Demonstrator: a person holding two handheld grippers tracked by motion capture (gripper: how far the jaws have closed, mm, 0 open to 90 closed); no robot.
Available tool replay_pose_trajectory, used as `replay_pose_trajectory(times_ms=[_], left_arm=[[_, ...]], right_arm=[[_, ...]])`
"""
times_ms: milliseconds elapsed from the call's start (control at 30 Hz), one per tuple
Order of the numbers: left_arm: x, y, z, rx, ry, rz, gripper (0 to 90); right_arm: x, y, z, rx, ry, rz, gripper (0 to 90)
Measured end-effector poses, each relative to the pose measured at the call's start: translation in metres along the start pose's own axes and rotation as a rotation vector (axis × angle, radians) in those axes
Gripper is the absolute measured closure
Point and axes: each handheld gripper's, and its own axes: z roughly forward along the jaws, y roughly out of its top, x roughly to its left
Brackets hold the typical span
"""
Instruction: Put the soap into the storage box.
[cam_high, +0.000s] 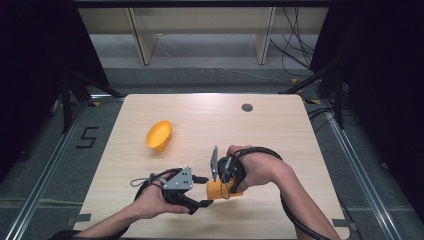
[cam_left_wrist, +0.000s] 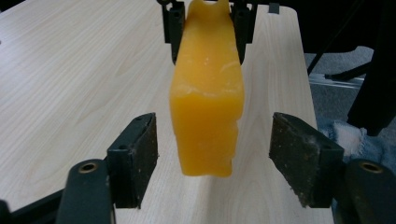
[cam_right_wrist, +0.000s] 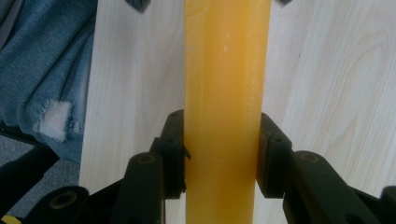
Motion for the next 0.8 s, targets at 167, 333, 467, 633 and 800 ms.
replay_pose_trajectory(times_ms=[167,333,467,633,800], left_arm=[[0.002,0.000,0.001,0.005,-0.004,0.008,38.7],[0.004,-0.001,0.000,0.007,-0.002,0.034,47.4],[0.003,-0.003,0.001,0.001,-0.002,0.034,54.0],[0.002,-0.003,0.001,-0.005,-0.007,0.000,59.1],[-0.001,0.003,-0.006,-0.017,0.026,-0.034,60.1]], right_arm=[[0.000,0.005,0.001,-0.031,0.002,-0.030,62.0],[0.001,0.009,0.000,-0.041,0.010,-0.025,62.0],[0.000,0.013,0.001,-0.055,-0.002,-0.056,61.9],[0.002,0.015,0.001,-0.039,0.002,-0.040,61.8],[0.005,0.015,-0.007,-0.052,-0.031,-0.020,60.5]])
